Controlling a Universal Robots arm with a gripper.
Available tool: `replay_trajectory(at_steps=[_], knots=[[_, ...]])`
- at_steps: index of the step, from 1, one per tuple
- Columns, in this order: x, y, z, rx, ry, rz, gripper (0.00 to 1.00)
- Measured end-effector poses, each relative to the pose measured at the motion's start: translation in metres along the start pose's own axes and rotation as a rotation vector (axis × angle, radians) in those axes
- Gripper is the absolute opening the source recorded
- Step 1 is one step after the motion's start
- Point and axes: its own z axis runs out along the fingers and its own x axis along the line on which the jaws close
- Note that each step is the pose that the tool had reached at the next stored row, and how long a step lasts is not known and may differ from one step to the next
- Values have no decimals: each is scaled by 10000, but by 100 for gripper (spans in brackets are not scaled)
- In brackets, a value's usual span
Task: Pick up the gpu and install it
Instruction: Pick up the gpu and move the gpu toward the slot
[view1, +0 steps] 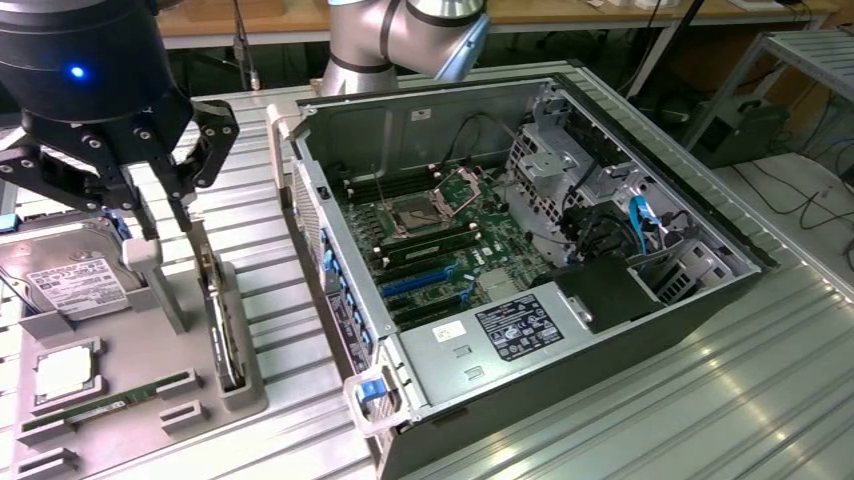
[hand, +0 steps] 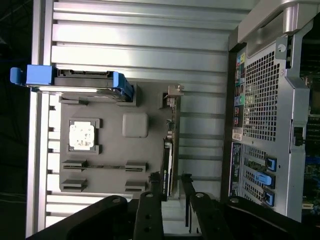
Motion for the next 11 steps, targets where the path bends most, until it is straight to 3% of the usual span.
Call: replay_trajectory(at_steps=[3,7,8,9,11], knots=[[0,0,0,-1,0,0,36],[0,0,0,0,0,0,60],[0,5,1,-2,1,-46,60],[1,5,2,-3,6,-118,66],[1,4,10,-5,11,-141,66]])
